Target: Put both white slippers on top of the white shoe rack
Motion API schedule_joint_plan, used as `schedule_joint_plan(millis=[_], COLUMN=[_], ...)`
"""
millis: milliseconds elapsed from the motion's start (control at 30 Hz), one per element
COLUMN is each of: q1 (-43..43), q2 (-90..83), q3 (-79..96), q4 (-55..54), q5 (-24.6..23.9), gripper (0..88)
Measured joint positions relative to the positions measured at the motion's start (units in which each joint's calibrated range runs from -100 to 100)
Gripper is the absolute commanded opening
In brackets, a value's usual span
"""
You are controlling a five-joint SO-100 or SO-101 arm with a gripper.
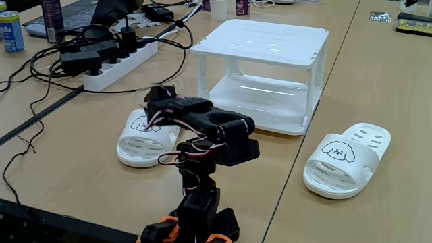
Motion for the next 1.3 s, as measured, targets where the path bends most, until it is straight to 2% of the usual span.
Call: schedule_joint_plan(millis=[100, 333, 400, 467, 500, 933, 1300], q1=[0.1, -3.4, -4.9, -5.8, -6.1, -7.7, -7.7], q2=[0.0, 1.3, 3.1, 6.5, 8.3, 27.4, 37.1], q3=[4.2, 7.9, 7.8, 7.3, 7.0, -12.3, -14.1], q4=[-2.0, -2.8, -2.8, -2.8, -2.8, -2.8, -2.8], q5=[0.0, 0.0, 0.0, 0.0, 0.0, 0.0, 0.0], gripper=[9.5, 9.1, 6.9, 0.4, 0.7, 0.8, 0.8])
